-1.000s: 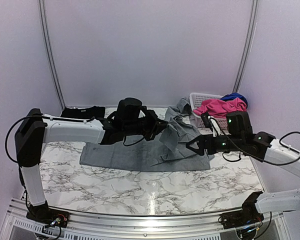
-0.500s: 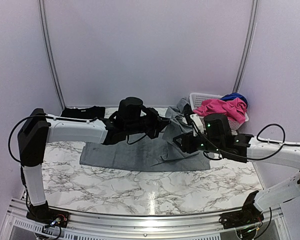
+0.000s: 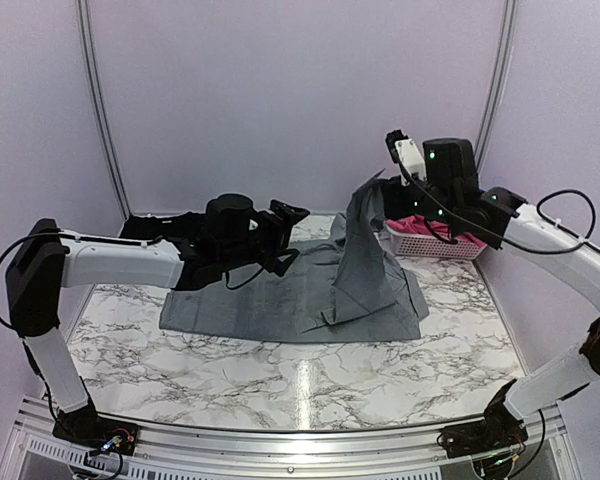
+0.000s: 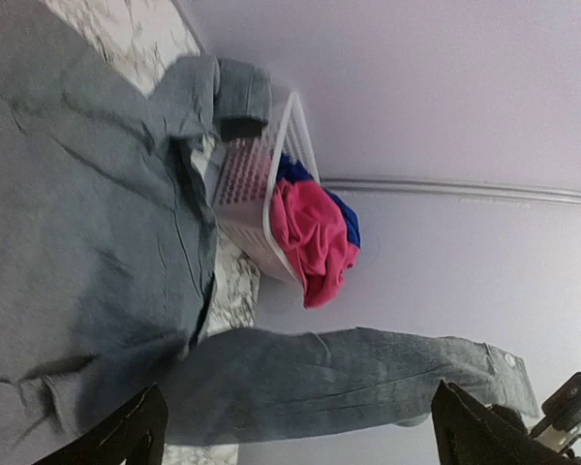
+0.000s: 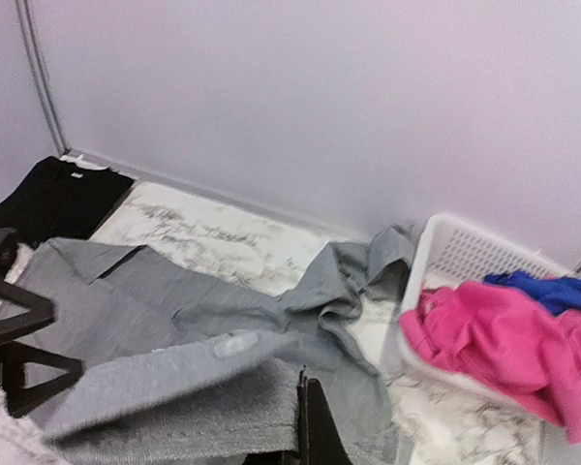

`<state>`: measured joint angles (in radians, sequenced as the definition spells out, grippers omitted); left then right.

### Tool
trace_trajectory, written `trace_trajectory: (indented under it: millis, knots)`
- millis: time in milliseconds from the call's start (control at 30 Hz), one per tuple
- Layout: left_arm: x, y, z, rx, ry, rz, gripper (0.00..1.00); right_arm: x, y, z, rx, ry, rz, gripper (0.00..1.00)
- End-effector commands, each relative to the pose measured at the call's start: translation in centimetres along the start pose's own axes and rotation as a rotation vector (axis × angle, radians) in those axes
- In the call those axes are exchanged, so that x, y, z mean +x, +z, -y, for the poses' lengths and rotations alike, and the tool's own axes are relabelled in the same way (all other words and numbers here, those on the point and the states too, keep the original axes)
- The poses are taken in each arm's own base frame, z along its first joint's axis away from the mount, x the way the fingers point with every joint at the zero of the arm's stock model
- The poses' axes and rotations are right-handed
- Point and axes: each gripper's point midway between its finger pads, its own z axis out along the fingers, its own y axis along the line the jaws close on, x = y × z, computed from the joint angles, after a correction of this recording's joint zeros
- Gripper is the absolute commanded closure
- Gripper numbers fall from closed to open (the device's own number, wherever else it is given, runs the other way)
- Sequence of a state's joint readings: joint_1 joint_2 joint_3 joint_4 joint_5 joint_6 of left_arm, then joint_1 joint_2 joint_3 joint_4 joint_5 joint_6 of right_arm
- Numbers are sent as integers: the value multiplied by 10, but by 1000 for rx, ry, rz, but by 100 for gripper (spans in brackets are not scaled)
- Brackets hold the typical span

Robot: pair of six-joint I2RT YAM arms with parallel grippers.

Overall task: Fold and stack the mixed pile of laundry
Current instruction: Fold the flattened shirt at the center of the board.

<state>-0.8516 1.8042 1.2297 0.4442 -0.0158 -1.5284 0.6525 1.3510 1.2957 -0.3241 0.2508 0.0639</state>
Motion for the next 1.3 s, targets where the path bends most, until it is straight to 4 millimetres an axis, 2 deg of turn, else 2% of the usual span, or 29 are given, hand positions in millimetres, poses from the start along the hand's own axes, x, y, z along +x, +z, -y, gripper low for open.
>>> trace_trajectory:
  millis: [0,200,300,400,467,567,633,767,867,1000,1100,1267]
  knots:
    - [-44,-42,20,-34,193,187,1,-16,26,23,110,-252,-78,100]
    - [-75,-90,-15,-331,414,297,1,-58,74,49,230,-305,-81,100]
    - [-81,-108,-32,-393,448,303,1,-70,102,67,272,-311,-85,100]
    - [-87,-127,-47,-443,456,327,1,-84,118,83,304,-284,-53,100]
    - [-91,-139,-55,-463,454,352,1,-88,127,85,318,-305,-48,100]
    - [-97,-152,-65,-492,452,373,1,-87,133,74,264,-295,-46,100]
    - [-101,-160,-72,-518,459,377,1,-72,136,58,214,-318,-85,100]
    - [-106,-170,-81,-548,476,378,1,-23,133,22,162,-399,-231,100]
    - [-108,-175,-85,-560,488,371,1,17,124,-2,160,-459,-368,100]
    - [-109,-179,-89,-576,496,358,1,57,106,-30,128,-441,-529,100]
    - [-112,-186,-92,-591,497,356,1,81,93,-62,56,-438,-620,100]
    - [-118,-202,-107,-601,428,342,1,137,80,-118,-126,-372,-798,100]
